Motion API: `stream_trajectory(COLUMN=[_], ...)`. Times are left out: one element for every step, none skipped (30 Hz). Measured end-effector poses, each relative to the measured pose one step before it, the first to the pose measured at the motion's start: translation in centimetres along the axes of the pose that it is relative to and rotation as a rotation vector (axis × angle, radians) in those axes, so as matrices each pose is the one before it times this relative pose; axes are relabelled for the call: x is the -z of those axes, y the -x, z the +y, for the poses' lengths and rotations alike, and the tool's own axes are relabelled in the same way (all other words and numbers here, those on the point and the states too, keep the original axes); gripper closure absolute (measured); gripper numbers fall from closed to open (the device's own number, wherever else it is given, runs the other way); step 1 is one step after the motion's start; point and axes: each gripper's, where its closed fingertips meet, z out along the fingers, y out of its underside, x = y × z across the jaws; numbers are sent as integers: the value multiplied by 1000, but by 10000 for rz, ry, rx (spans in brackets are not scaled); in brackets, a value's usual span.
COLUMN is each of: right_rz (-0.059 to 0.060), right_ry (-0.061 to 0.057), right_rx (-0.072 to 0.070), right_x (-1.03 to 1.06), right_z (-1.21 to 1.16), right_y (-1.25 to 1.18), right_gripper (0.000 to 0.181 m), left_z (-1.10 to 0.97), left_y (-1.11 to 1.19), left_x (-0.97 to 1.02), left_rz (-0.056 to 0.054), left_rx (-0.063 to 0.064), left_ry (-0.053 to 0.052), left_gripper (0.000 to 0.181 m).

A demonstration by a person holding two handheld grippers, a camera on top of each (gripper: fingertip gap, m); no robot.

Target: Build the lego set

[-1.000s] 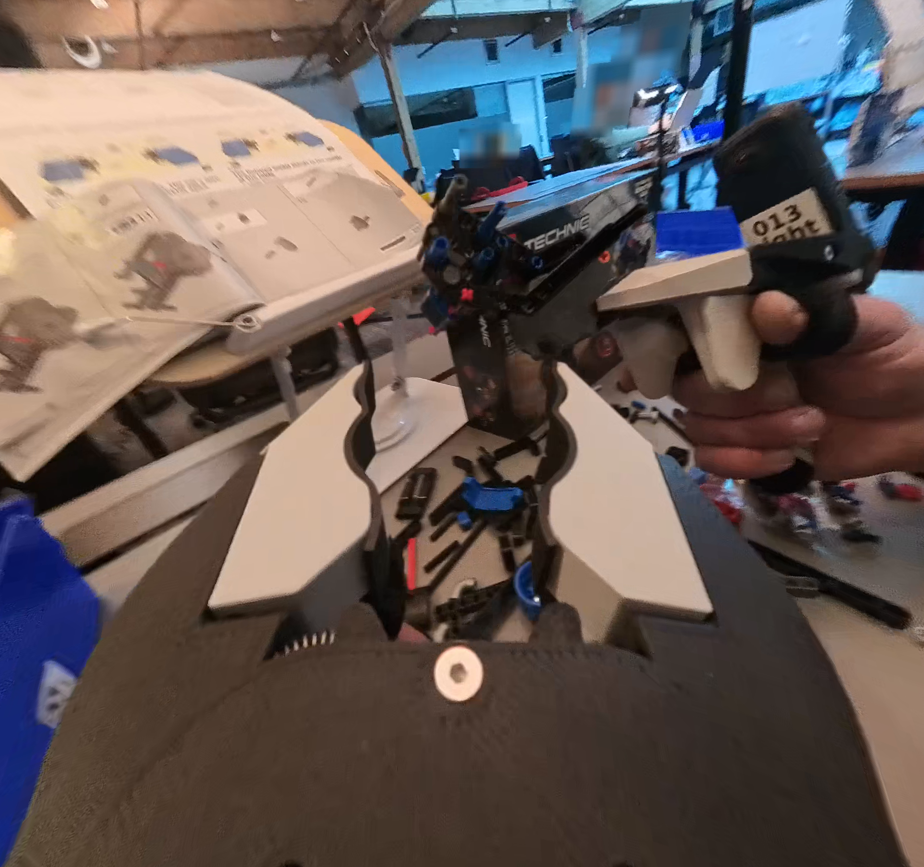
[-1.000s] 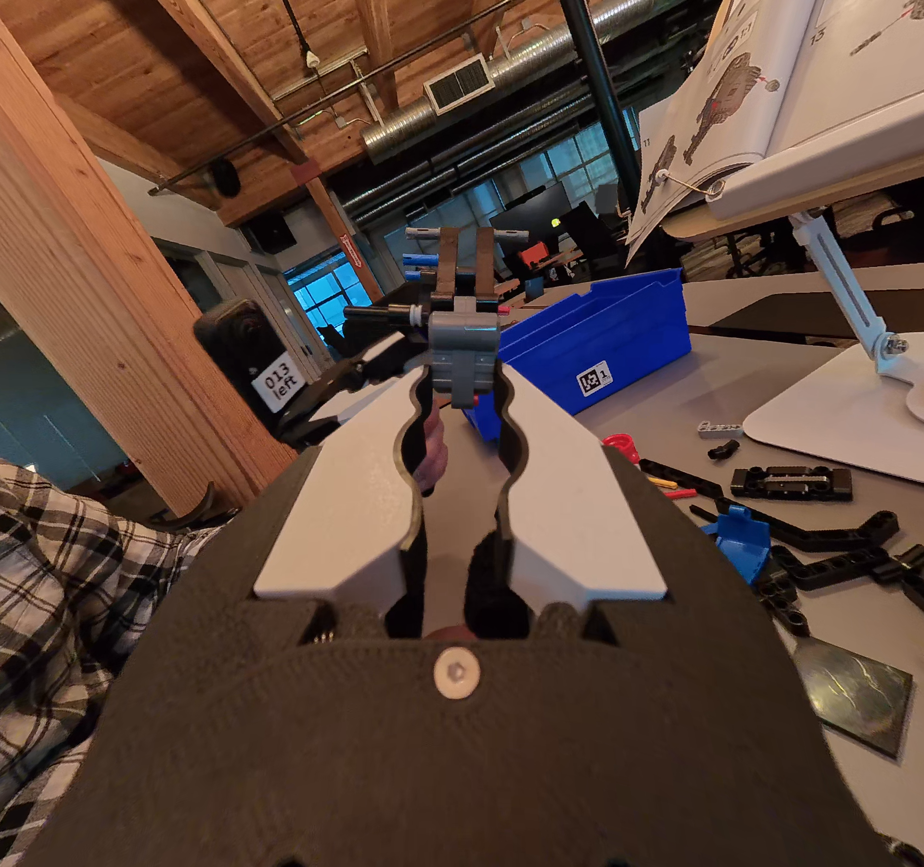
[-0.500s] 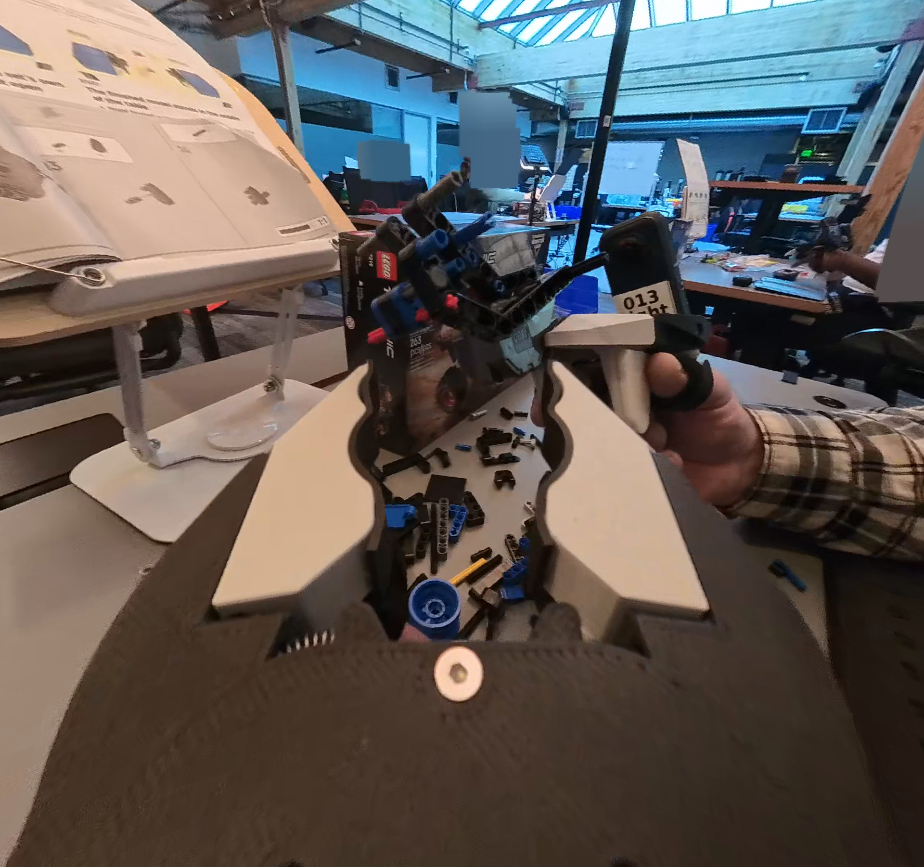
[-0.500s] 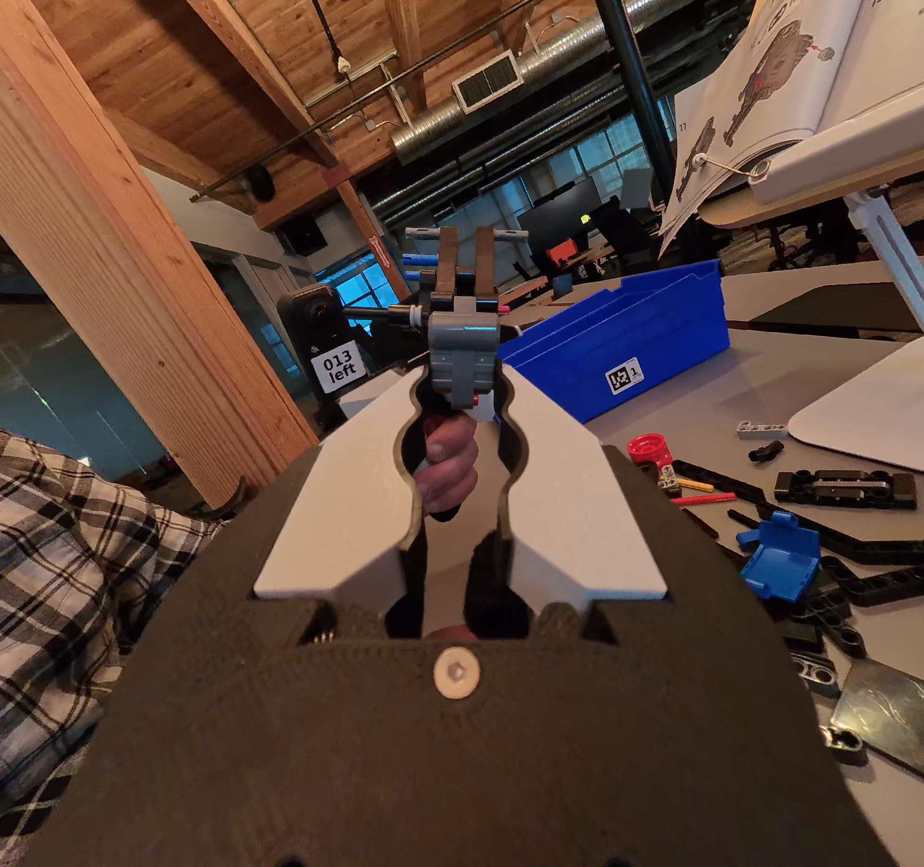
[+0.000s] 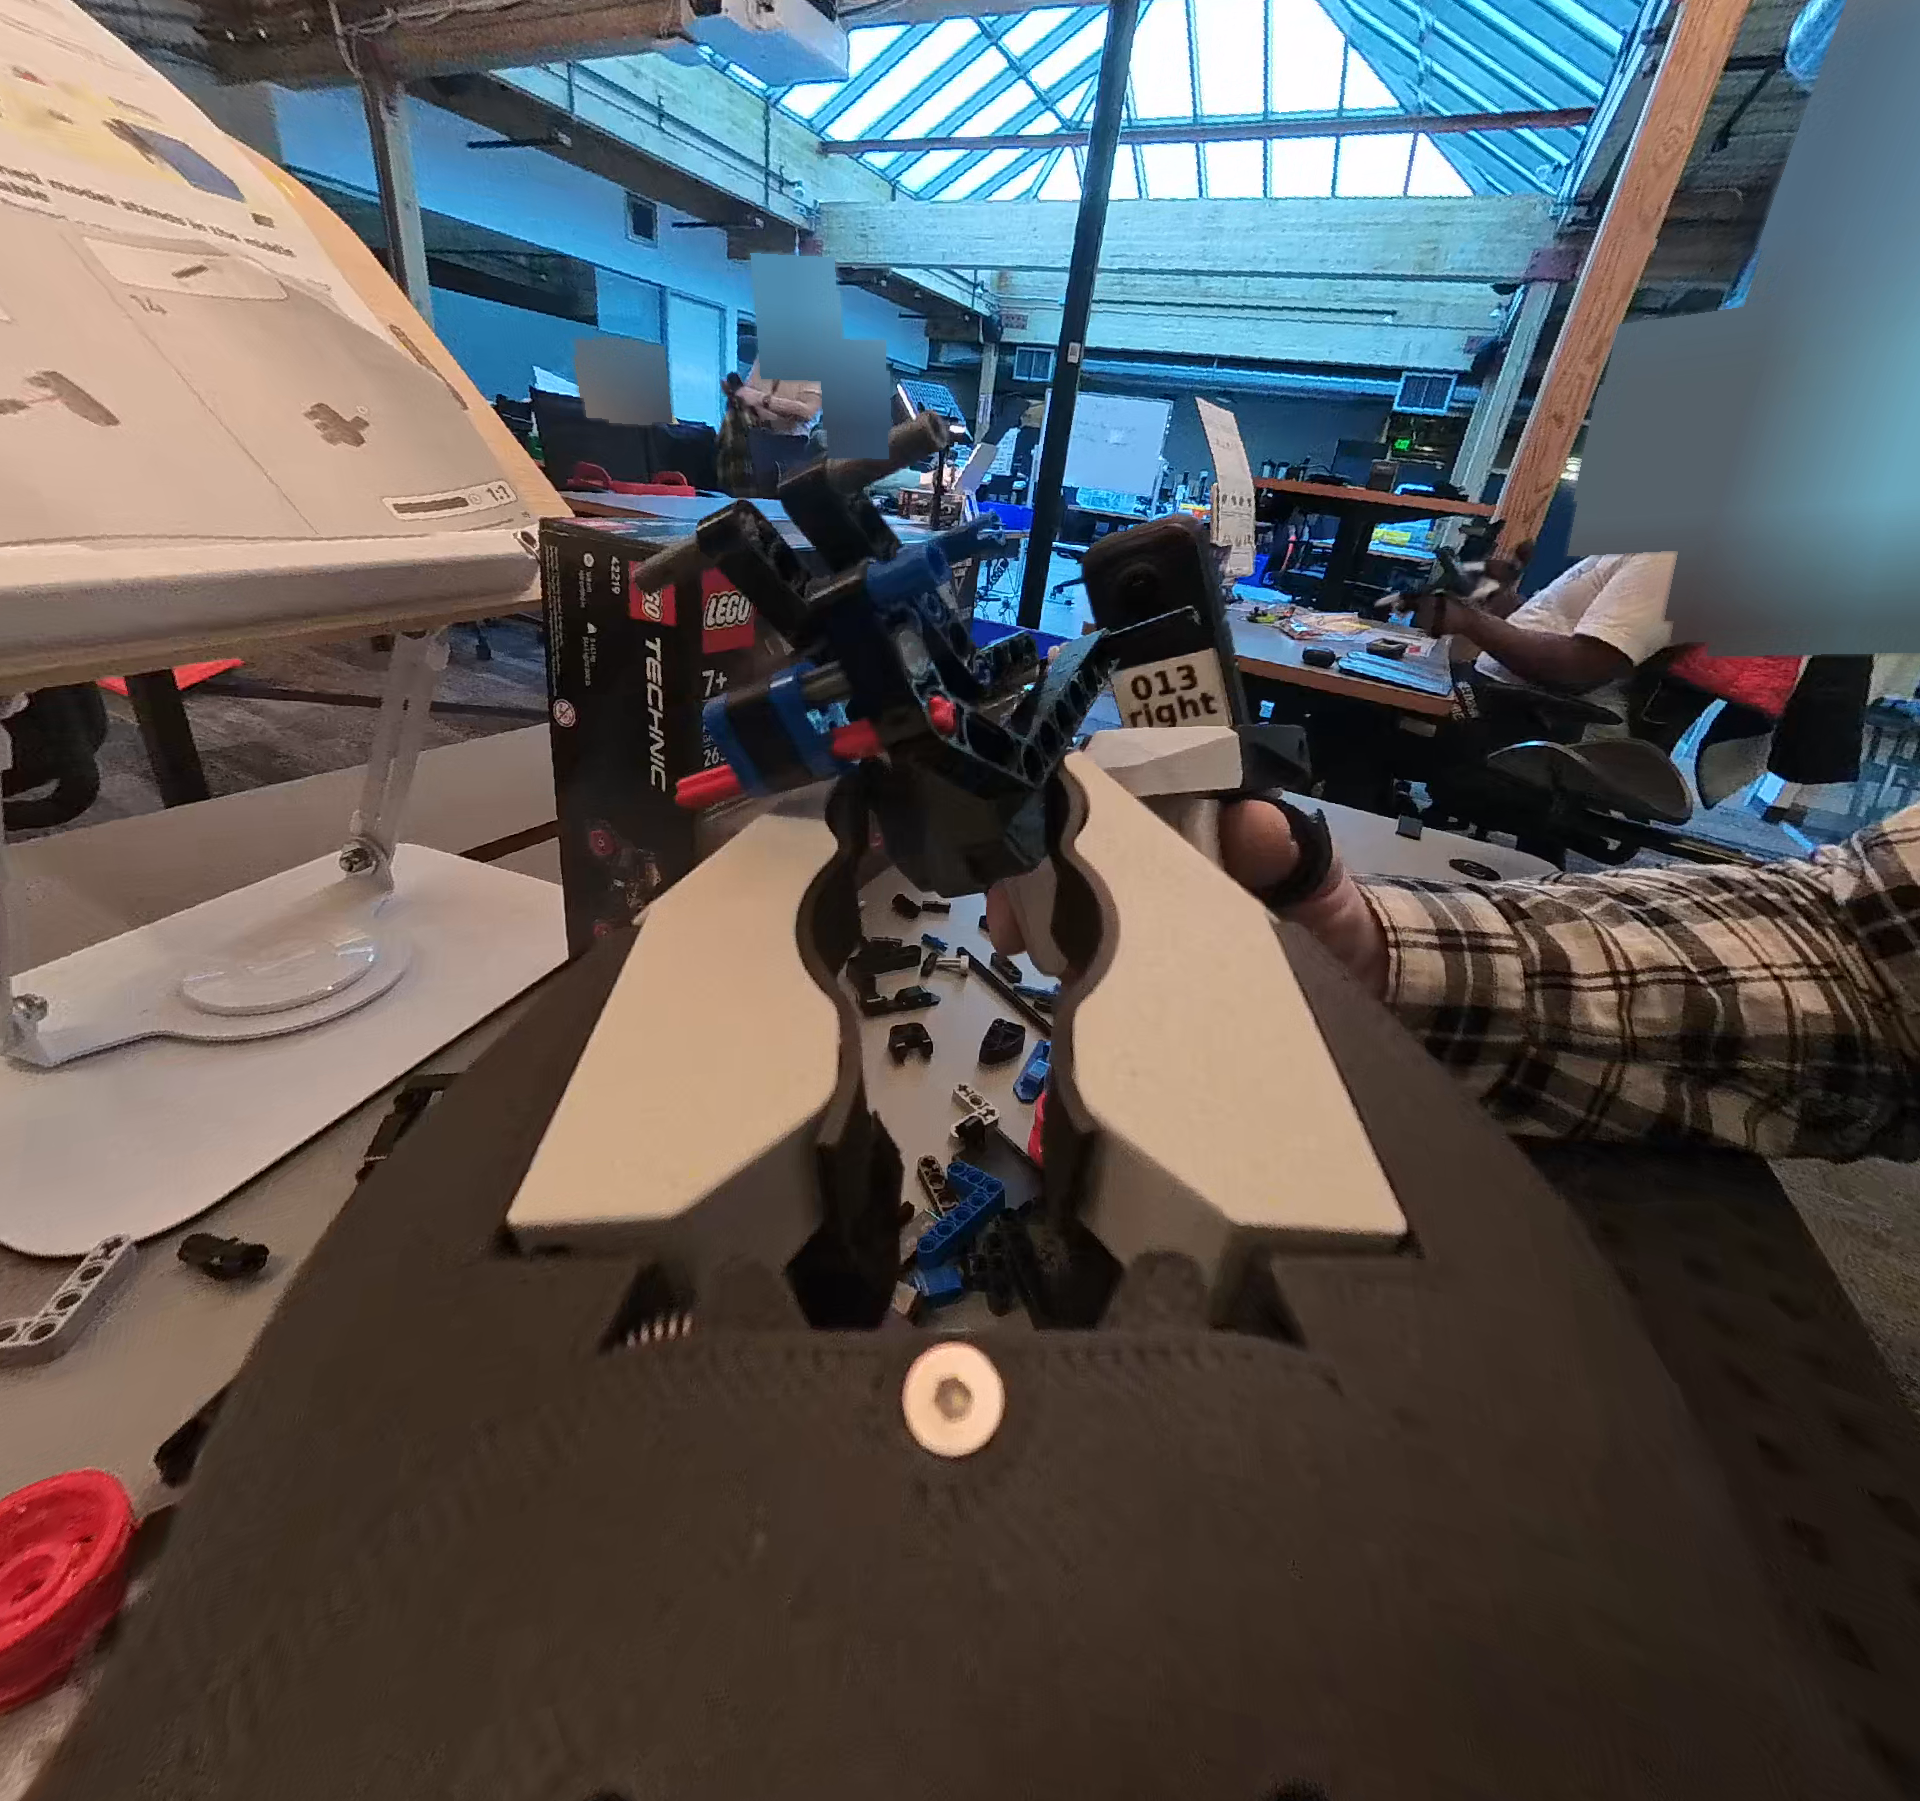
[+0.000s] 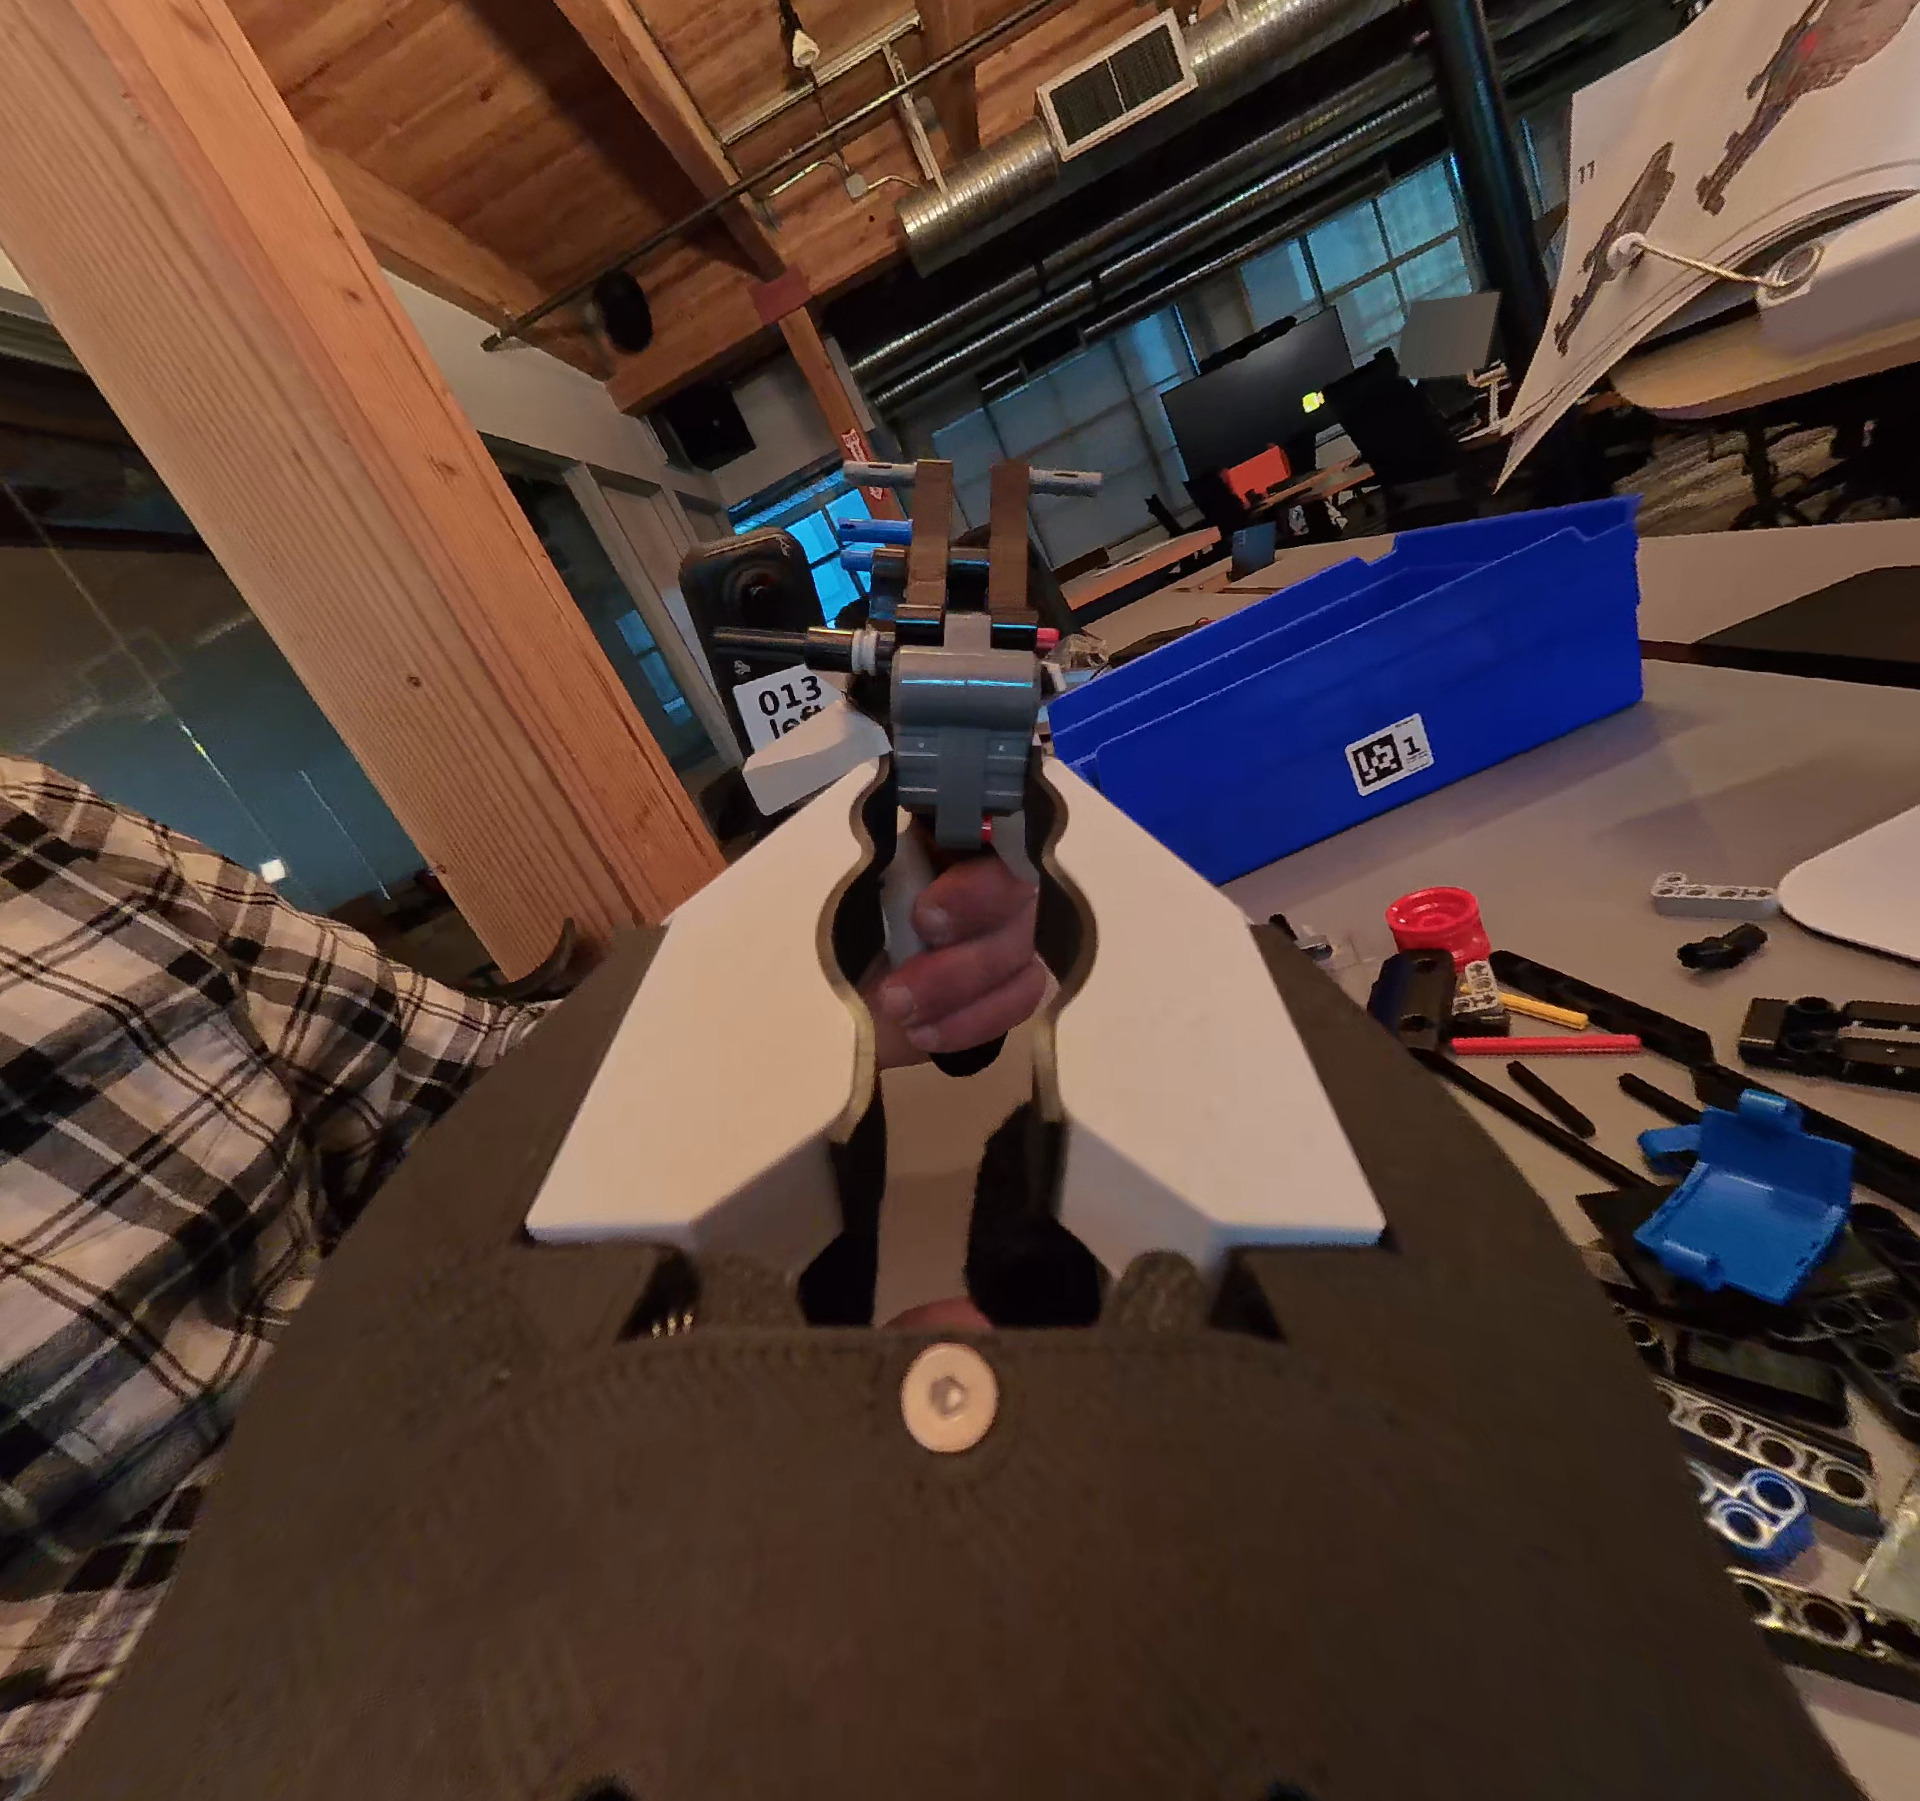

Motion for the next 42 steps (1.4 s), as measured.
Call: stream_trajectory(right_rz=[115, 140, 117, 73, 41, 64, 69, 52, 89, 101, 28, -37, -27, -2, 16, 8, -37, -55, 33, 96, 5, -36, -23, -19, -38, -32, -2, 12, 17, 28, 22, 1, 6, 25, 43, 106, 164, 221, 256, 247, 211, 240], right_ry=[-7, -3, 48, 58, 27, -27, -45, -43, -81, -116, -52, 33, 51, 60, 62, -2, -69, -34, 2, 7, -18, -20, 19, 17, 11, 22, 30, 19, 3, 6, 18, 30, 30, 41, 67, 96, 128, 166, 160, 143, 182, 264], right_rx=[239, 290, 289, 262, 180, 107, 79, 46, 25, 51, 68, 72, 98, 127, 118, 56, -57, -129, -55, 21, 19, 16, 52, 53, -3, -30, -1, 17, -21, -53, -61, -44, 7, 61, 141, 269, 423, 591, 696, 695, 682, 761], right_x=[-7, -4, -5, 33, 71, 128, 159, 173, 176, 191, 131, 41, -17, -55, -79, -51, -1, 7, 0, 3, 0, -24, -21, 9, 17, 0, 5, 2, 3, -8, -16, -23, -20, -11, 15, 35, 67, 84, 109, 116, 90, 70], right_z=[-51, -64, -42, -51, -105, -163, -205, -216, -271, -306, -224, -97, -25, 33, 84, 28, -65, -35, 34, 44, -24, -48, -19, -15, -27, -8, 24, 15, 12, 25, 62, 90, 77, 43, 35, 3, 1, 17, -19, -92, -48, 66], right_y=[-2, 28, 46, 82, 37, -69, -135, -152, -204, -191, -43, 110, 170, 161, 145, 95, 56, 13, -130, -178, -3, 109, 106, 81, 64, 25, 0, -4, -21, -67, -75, -27, -4, -15, -15, -54, -75, -91, -85, -57, -9, -42], right_gripper=[158, 158, 158, 157, 157, 157, 157, 158, 158, 159, 160, 160, 160, 160, 160, 159, 160, 160, 161, 160, 158, 157, 157, 157, 157, 157, 157, 157, 157, 157, 157, 158, 157, 157, 157, 157, 157, 157, 156, 154, 152, 148], left_z=[-51, -88, -84, -122, -86, -33, -95, -127, -81, -74, -105, -75, -38, 16, 27, -117, -92, -35, -9, -55, -70, 8, -6, -45, -32, -14, 15, 14, 26, 86, 113, 86, 135, 30, 36, 47, 45, 54, -7, 2, 53, 32], left_y=[-45, -49, -68, -83, -58, 77, 90, 79, 176, 266, 130, -57, -88, -71, -195, -131, -69, 1, -94, -172, -144, -116, -133, -49, -18, 9, 8, 4, 37, 30, 34, 1, -9, 20, 44, 38, 58, 106, 146, 167, 87, -13], left_x=[32, 42, 41, 62, 30, 27, 64, 91, 103, 119, 103, 62, 16, -34, -43, 15, 22, 7, 11, -19, -32, -46, -45, 16, 12, 16, 17, 7, -9, -19, -52, -48, -53, 11, 14, -22, -47, -42, 5, 22, 19, 11], left_rz=[-9, -14, -3, -10, -46, -141, -124, -63, -100, -182, -93, 21, 8, -47, 25, -12, 14, 13, 67, 98, 42, 35, 54, 33, 48, 37, 21, 27, 30, 32, 27, 24, 30, 0, -24, -44, -23, -3, 9, 8, 48, 84], left_rx=[-146, -163, -143, -144, -192, -238, -190, -90, -75, -128, -145, -138, -141, -190, -205, -177, -82, -26, -19, 4, -31, -70, -57, 20, 73, 70, 41, 78, 123, 130, 131, 117, 93, 35, 8, -6, 87, 198, 214, 195, 187, 176], left_ry=[-16, -32, -27, -49, -28, 23, -23, -54, -28, -34, -41, -18, 4, 25, 30, -63, -29, -2, -17, -42, -40, 17, 0, -35, -29, -17, -7, -12, -11, 21, 36, 17, 63, 19, 58, 50, 40, 22, -24, -13, 25, 13], left_gripper=[150, 150, 150, 150, 151, 151, 151, 152, 153, 153, 153, 153, 154, 154, 154, 154, 154, 154, 154, 154, 154, 154, 154, 154, 154, 154, 154, 154, 154, 154, 154, 153, 153, 154, 154, 154, 154, 154, 154, 154, 154, 154])
